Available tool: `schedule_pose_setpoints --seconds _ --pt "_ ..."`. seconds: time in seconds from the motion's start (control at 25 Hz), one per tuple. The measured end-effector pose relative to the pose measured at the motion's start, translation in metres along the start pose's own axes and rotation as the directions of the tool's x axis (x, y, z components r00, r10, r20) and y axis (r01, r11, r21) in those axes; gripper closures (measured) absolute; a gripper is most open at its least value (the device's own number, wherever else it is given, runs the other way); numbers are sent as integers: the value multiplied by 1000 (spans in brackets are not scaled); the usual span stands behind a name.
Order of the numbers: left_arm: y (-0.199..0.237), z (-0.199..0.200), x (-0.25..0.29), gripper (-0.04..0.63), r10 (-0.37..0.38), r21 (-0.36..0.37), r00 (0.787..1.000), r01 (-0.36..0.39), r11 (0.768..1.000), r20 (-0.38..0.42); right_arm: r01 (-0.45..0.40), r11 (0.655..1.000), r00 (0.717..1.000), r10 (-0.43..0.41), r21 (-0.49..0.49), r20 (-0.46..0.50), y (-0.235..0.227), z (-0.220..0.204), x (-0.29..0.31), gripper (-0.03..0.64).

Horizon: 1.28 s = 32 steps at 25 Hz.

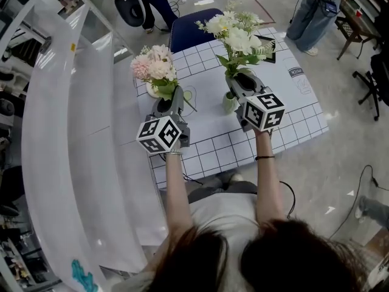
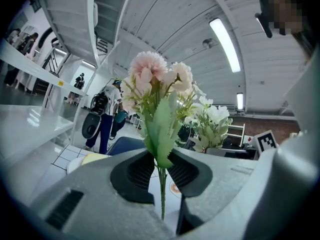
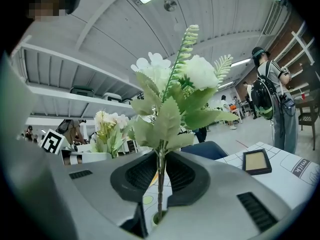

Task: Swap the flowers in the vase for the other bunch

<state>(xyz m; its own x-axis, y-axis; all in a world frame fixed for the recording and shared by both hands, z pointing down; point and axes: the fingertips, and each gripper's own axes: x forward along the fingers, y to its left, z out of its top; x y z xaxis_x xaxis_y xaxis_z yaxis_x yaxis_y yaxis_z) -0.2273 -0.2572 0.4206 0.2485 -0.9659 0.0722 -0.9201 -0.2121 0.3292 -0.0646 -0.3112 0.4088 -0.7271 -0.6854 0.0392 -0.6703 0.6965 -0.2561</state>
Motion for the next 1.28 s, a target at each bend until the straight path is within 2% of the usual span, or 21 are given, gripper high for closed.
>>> schedule_pose_setpoints --seconds 1.28 --pt "-10 -14 3 520 7 -3 1000 -7 1000 -22 -25 998 996 20 -50 -83 -7 -42 -6 569"
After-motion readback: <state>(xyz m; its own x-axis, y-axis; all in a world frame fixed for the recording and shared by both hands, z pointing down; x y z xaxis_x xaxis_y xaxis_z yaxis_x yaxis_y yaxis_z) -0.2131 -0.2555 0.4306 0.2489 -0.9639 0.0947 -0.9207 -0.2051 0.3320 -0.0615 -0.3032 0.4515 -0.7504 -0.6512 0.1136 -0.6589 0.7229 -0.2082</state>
